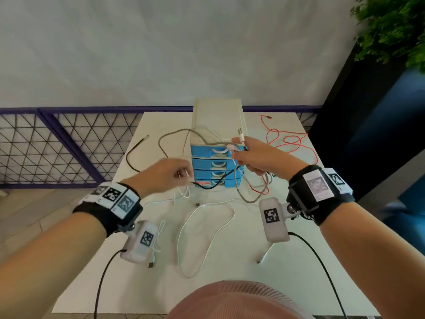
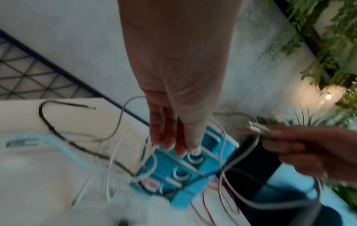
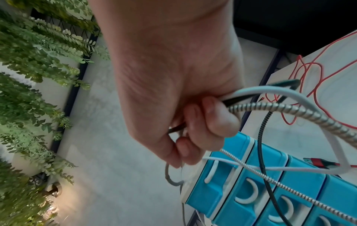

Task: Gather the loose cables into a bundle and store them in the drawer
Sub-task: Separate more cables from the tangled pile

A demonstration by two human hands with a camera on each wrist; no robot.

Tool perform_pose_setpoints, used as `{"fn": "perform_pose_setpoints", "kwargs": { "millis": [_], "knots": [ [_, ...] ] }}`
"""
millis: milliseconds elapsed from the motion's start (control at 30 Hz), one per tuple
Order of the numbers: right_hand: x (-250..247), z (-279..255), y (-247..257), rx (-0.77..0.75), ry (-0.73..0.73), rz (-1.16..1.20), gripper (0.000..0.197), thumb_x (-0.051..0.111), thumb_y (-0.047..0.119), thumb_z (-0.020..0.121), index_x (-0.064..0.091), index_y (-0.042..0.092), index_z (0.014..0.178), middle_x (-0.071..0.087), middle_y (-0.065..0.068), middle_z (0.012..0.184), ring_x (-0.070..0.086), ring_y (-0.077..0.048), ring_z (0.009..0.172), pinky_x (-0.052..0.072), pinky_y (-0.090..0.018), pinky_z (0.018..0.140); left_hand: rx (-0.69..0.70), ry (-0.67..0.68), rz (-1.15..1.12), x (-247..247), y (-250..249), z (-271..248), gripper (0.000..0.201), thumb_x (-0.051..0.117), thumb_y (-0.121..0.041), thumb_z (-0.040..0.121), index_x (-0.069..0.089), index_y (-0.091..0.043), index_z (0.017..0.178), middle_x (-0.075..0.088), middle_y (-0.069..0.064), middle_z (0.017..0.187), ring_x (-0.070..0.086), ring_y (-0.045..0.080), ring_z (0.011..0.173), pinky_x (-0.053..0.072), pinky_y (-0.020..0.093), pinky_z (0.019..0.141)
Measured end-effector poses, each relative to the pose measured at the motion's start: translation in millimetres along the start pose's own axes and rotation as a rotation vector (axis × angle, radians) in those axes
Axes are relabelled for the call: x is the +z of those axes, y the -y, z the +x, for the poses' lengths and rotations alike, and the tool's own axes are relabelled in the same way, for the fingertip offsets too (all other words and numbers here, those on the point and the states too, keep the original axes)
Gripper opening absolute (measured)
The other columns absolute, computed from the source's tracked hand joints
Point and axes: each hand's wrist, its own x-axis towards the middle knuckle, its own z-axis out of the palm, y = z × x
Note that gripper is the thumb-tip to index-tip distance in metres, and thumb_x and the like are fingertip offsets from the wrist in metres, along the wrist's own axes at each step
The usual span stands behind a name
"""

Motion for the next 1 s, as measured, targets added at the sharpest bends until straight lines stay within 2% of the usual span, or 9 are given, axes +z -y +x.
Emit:
{"fn": "perform_pose_setpoints", "kwargs": {
  "millis": [100,167,300,367,467,533,700,833,1000],
  "knots": [
    [1,-2,3,0.013,0.098,-0.083,0.035,0.049,0.025,0.097,0.044,0.025,0.132,0.055,0.000,0.072,0.034,-0.008,0.043,0.030,-0.020,0.040,-0.034,0.339,-0.044,39,-4,-2,0.009,0.059,-0.019,0.088,0.067,-0.017,0.092,0.073,0.002,0.086,0.065,0.010,0.066,0.054,0.030,0.070],
    [0,-5,5,0.003,0.143,-0.196,0.023,0.048,0.029,0.098,0.054,0.018,0.118,0.055,0.001,0.066,0.035,-0.009,0.042,0.031,-0.019,0.040,-0.049,0.498,0.103,67,4,-1,0.019,0.057,-0.022,0.089,0.068,-0.014,0.102,0.072,0.005,0.102,0.064,0.012,0.084,0.046,0.024,0.076],
    [0,-10,7,-0.051,0.133,-0.338,0.035,0.048,0.042,0.098,0.056,0.011,0.085,0.053,0.003,0.061,0.040,-0.011,0.045,0.033,-0.014,0.039,-0.207,0.582,0.294,109,19,-4,0.044,0.052,-0.030,0.088,0.055,-0.005,0.124,0.057,0.009,0.122,0.059,0.026,0.109,0.048,0.033,0.092],
    [0,-9,6,-0.054,0.114,-0.292,0.036,0.052,0.042,0.097,0.061,0.007,0.091,0.052,0.004,0.061,0.039,-0.011,0.045,0.033,-0.015,0.040,-0.227,0.544,0.269,116,19,-6,0.043,0.055,-0.026,0.088,0.054,-0.003,0.125,0.054,0.006,0.116,0.056,0.029,0.114,0.046,0.032,0.095],
    [1,-9,7,-0.052,0.086,-0.205,0.038,0.053,0.037,0.097,0.065,0.002,0.108,0.050,0.001,0.063,0.037,-0.007,0.040,0.031,-0.013,0.037,-0.195,0.520,0.228,118,21,-9,0.047,0.060,-0.018,0.084,0.052,-0.005,0.128,0.036,0.011,0.143,0.046,0.029,0.126,0.039,0.032,0.104],
    [2,-9,9,-0.082,0.060,-0.173,0.037,0.051,0.035,0.098,0.065,0.003,0.111,0.049,0.003,0.061,0.038,0.000,0.032,0.029,-0.008,0.036,-0.209,0.476,0.166,119,22,-10,0.045,0.063,-0.013,0.082,0.052,-0.002,0.124,0.039,0.015,0.142,0.045,0.031,0.126,0.039,0.033,0.104],
    [12,-4,10,-0.150,0.030,-0.051,0.030,0.041,0.027,0.103,0.064,0.008,0.109,0.057,0.000,0.068,0.038,0.000,0.032,0.030,-0.010,0.038,-0.096,0.234,-0.110,89,-9,-4,0.016,0.063,-0.004,0.081,0.069,-0.016,0.090,0.064,-0.002,0.096,0.066,0.015,0.082,0.045,0.008,0.067],
    [25,1,7,-0.142,0.038,-0.056,0.026,0.034,0.028,0.105,0.054,0.012,0.102,0.068,0.011,0.068,0.040,-0.004,0.031,0.036,-0.014,0.038,-0.030,0.029,-0.539,38,-55,3,0.007,0.065,-0.010,0.085,0.060,-0.009,0.089,0.066,-0.001,0.086,0.061,0.016,0.059,0.057,0.034,0.059],
    [30,7,12,-0.136,-0.028,-0.099,0.030,0.037,0.030,0.103,0.056,0.012,0.089,0.056,0.003,0.066,0.050,-0.009,0.057,0.036,-0.020,0.053,-0.086,-0.185,-0.764,-3,-73,12,0.019,0.066,-0.011,0.086,0.048,-0.018,0.091,0.062,0.003,0.076,0.043,0.007,0.038,0.038,0.021,0.036]
  ]
}}
